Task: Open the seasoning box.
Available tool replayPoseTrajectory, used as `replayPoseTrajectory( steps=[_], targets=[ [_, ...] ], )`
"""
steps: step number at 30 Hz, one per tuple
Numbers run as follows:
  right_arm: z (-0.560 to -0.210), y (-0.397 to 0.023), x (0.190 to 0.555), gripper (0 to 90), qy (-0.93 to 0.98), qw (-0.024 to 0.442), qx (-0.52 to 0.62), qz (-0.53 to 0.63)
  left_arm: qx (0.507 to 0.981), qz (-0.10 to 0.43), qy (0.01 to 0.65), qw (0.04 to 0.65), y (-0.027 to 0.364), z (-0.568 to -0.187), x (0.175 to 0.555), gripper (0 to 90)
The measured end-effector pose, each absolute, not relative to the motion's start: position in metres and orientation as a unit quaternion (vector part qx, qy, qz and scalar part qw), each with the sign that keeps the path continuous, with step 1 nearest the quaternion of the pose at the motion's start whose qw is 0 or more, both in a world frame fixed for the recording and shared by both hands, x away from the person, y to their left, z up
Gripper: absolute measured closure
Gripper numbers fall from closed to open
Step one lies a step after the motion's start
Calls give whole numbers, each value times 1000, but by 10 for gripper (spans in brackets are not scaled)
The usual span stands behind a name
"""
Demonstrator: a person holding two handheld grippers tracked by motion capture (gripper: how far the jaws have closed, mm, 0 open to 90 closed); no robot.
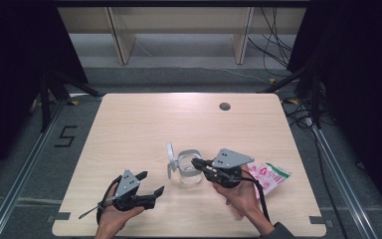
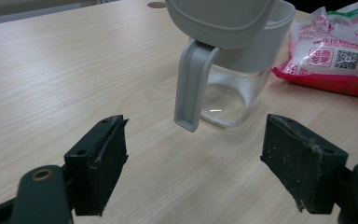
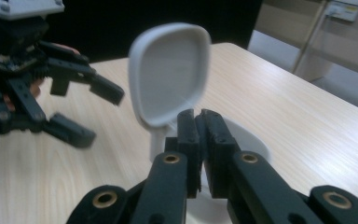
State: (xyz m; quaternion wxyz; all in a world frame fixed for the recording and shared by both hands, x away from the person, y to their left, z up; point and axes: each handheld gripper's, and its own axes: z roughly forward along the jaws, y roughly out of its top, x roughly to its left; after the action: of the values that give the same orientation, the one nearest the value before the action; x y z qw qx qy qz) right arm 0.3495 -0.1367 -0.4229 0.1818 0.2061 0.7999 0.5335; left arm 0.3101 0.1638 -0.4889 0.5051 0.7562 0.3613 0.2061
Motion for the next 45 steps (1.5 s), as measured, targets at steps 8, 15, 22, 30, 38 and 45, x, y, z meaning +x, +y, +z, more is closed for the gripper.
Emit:
replayPoseTrajectory(
  steps=[8,15,22,30,38,45],
  targets=[
    [-443,-189,333,895,805,184,243,509,762,204,361,498,162,-489,309,213],
    [-457,-215,313,900,813,182,259,489,757,206,363,503,164,-488,310,213],
    [-462,-249,294,900,798,190,294,490,768,207,355,491,165,-489,310,219],
    [-468,-281,279,900,786,188,325,492,767,200,363,491,164,-490,309,221],
    [-474,-294,267,847,781,189,346,485,759,194,372,498,166,-491,311,225],
    [-478,-303,268,676,773,180,382,473,763,196,369,494,168,-491,311,225]
  ],
)
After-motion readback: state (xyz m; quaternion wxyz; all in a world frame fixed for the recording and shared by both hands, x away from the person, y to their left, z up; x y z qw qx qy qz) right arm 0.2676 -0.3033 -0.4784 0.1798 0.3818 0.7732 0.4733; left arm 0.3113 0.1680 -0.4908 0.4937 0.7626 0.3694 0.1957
